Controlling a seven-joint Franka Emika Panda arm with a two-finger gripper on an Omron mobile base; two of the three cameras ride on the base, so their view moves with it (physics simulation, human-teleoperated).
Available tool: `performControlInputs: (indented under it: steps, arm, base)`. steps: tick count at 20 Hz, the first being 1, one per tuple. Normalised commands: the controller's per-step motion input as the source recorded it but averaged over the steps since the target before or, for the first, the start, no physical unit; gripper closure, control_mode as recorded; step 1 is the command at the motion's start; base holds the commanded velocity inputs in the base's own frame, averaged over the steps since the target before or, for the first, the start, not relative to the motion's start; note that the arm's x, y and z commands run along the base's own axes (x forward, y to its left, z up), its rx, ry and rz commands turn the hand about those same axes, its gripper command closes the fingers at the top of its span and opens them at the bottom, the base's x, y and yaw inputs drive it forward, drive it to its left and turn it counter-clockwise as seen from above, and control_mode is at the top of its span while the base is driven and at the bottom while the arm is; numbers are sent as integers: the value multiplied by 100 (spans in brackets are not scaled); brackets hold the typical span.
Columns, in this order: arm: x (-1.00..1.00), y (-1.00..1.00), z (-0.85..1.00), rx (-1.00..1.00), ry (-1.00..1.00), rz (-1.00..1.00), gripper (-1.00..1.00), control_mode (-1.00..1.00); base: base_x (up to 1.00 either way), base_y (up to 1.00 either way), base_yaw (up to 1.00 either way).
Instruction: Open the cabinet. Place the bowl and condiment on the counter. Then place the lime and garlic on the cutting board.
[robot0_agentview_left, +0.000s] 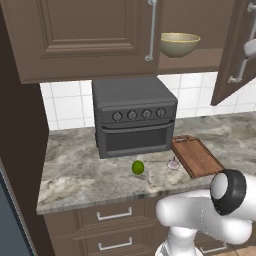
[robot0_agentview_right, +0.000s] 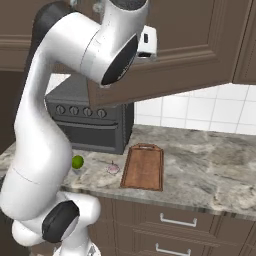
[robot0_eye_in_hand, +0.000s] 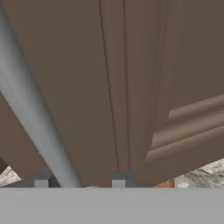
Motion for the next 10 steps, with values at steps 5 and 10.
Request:
performControlInputs:
  steps: [5,10]
  arm:
    - [-6,0,-1,-1,-3,0,-100,-100]
    - [-56,-31,-6,0,-10,5,-100,-100]
  base:
    - [0,0,0]
    - [0,0,0]
